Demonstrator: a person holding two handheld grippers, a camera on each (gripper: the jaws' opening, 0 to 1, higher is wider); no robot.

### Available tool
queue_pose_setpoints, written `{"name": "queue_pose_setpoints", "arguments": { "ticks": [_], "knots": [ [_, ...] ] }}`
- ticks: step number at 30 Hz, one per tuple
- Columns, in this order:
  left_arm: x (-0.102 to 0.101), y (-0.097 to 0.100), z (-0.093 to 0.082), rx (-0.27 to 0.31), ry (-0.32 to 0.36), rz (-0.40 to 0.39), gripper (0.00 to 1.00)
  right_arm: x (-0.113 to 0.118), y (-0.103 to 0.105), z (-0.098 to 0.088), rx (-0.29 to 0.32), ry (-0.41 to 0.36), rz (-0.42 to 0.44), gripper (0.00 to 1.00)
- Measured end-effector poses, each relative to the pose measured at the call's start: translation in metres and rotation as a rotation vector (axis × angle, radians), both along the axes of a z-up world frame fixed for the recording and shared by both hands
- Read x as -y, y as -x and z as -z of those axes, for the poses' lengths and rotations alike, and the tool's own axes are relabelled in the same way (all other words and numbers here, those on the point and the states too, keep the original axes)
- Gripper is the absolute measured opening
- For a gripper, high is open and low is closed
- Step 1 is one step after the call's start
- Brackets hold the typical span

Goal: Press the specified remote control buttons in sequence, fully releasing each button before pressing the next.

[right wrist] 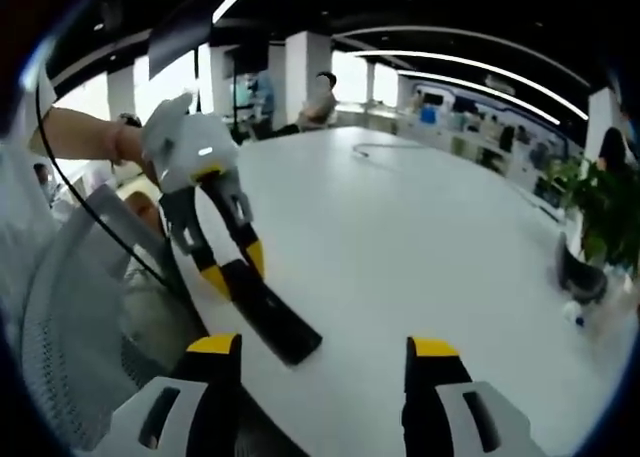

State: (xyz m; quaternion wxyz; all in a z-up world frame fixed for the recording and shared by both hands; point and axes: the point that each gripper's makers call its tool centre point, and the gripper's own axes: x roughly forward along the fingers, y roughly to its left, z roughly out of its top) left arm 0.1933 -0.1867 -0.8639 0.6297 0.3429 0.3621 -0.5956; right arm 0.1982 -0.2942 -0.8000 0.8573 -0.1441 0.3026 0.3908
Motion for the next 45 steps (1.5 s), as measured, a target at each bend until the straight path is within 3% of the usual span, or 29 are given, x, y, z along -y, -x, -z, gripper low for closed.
{"name": "queue_pose_setpoints", "arguments": {
  "ticks": [20, 45],
  "knots": [
    [0.0, 0.004, -0.001, -0.003, 0.051, -0.033, 0.24, -0.006, 0.015, 0.016, -0.08, 0.058, -0.077, 0.54],
    [0.002, 0.02, -0.001, -0.016, 0.051, 0.014, 0.24, -0.009, 0.031, 0.027, -0.159, 0.086, -0.145, 0.33]
  ]
}}
